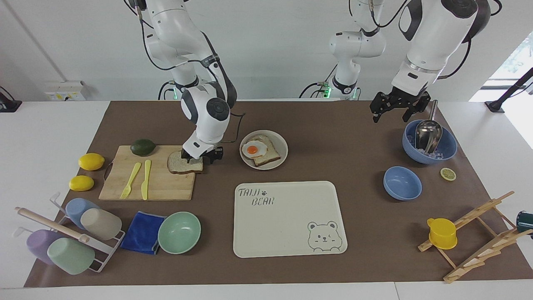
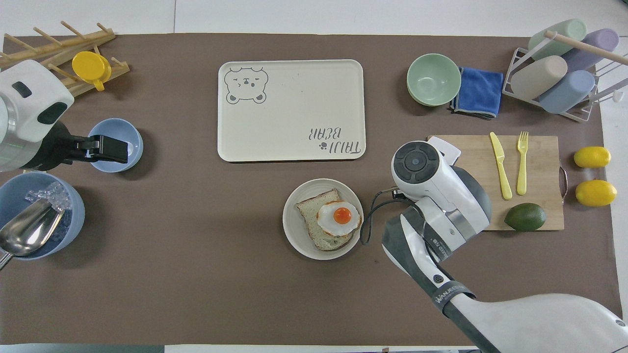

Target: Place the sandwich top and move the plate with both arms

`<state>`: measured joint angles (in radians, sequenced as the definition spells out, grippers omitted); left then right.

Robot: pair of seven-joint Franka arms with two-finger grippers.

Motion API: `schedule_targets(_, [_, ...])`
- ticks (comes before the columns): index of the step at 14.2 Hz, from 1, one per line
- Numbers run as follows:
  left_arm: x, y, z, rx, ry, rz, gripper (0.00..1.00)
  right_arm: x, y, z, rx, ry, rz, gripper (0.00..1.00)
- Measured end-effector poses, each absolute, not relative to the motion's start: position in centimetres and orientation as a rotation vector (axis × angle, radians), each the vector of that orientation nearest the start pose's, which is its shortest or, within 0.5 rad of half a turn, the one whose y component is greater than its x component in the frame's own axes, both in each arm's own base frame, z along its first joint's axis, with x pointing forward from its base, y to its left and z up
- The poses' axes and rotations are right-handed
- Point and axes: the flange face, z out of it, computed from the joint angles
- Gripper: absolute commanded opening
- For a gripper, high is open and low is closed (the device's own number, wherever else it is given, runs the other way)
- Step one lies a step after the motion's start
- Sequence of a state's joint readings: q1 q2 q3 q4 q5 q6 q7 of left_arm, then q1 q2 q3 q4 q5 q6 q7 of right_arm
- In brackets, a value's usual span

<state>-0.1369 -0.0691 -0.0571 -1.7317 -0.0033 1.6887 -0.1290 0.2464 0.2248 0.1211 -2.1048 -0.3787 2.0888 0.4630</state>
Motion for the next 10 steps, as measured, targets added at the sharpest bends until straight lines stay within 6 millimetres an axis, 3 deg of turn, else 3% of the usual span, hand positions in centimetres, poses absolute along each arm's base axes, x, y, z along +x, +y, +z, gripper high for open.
schedule_targets(7, [53.08,-10.56,59.62,-3.143,0.101,-0.041,1.00,51.60,17.69,29.20,-3.500,-0.270,0.181,0.84])
schedule_targets(10, [53.08,-10.55,59.62,-3.143,0.101,-0.041,1.00,51.45,17.58,28.98,-3.509,-0.287,0.184,0.65])
